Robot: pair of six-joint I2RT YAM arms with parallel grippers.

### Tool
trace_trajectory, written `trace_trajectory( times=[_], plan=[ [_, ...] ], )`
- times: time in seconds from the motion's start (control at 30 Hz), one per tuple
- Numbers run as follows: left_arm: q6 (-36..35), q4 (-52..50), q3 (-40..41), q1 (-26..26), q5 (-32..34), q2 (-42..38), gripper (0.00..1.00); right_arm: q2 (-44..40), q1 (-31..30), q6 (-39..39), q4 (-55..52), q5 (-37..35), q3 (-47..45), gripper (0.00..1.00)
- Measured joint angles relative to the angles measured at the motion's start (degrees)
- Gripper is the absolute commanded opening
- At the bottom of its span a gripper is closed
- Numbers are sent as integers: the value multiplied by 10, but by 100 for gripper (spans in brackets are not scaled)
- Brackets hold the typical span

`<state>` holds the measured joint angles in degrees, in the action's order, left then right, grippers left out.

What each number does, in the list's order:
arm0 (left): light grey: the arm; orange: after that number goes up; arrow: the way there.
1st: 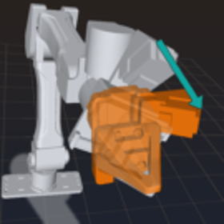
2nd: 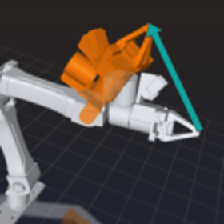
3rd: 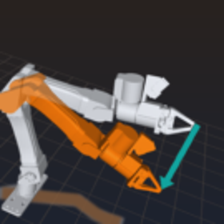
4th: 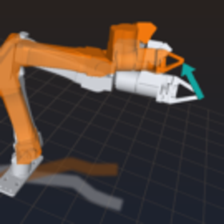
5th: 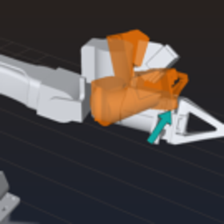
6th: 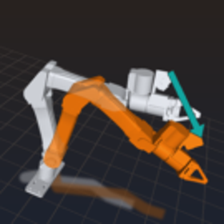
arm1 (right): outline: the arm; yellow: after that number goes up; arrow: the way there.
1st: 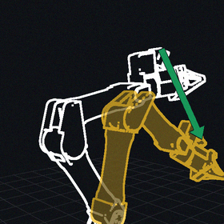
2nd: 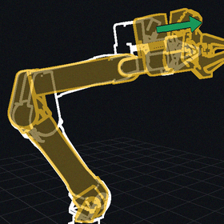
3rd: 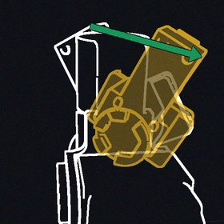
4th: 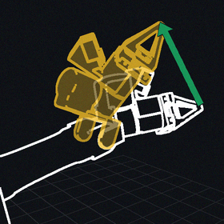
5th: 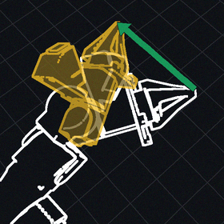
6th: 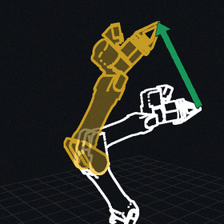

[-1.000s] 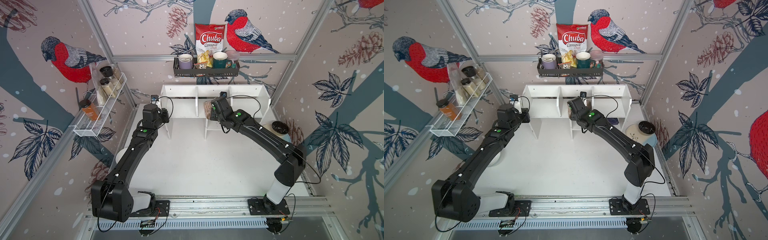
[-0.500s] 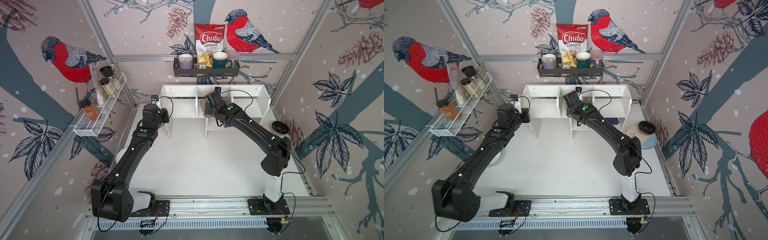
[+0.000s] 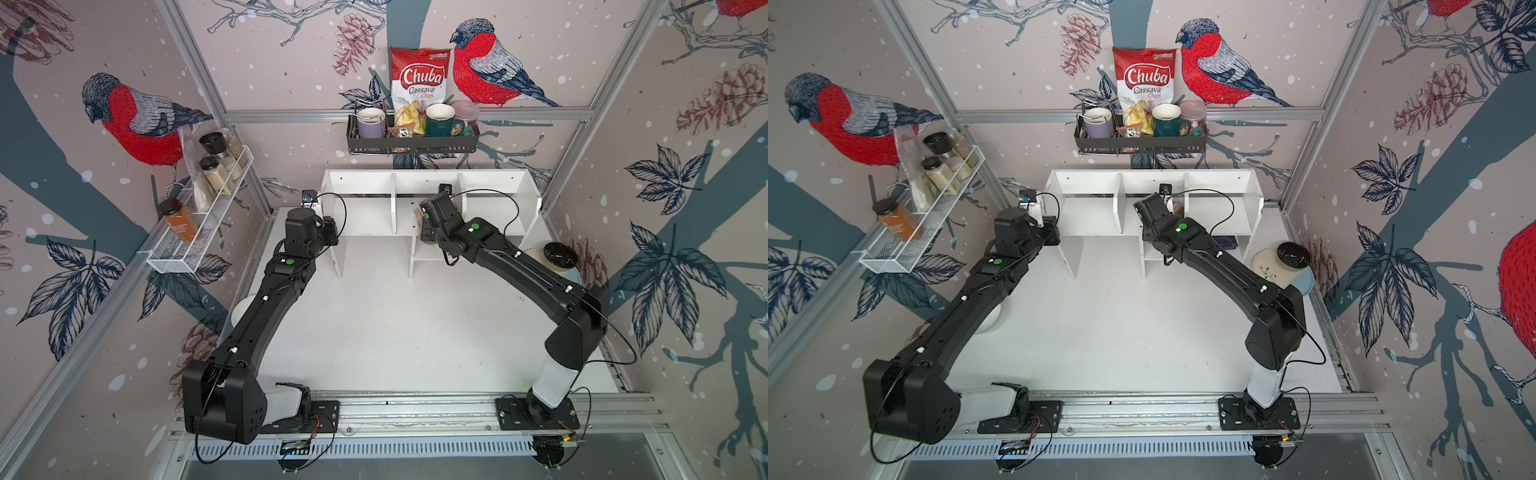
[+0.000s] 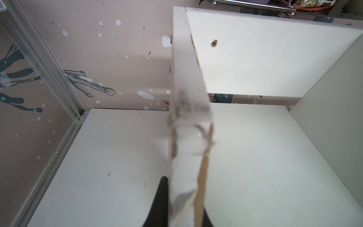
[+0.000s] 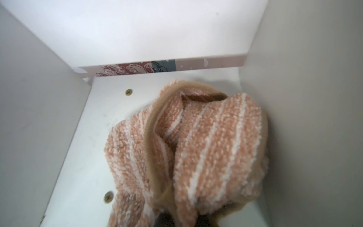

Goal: Wipe the bookshelf clean with a cloth
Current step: Wipe the dust from the shelf.

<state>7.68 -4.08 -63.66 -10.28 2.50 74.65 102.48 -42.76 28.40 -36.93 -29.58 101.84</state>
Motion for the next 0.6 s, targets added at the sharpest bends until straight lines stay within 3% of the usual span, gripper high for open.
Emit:
trace_trajectory(
  times=[0.4, 0.5, 0.6],
  plan=[
    [0, 0, 0, 0, 0, 0, 0, 137, 7, -45, -22, -24, 268, 0],
    [0, 0, 0, 0, 0, 0, 0, 139, 20, -44, -36, -32, 277, 0],
    [0, 0, 0, 0, 0, 0, 0, 105, 35, -44, -38, -35, 218, 0]
  ],
)
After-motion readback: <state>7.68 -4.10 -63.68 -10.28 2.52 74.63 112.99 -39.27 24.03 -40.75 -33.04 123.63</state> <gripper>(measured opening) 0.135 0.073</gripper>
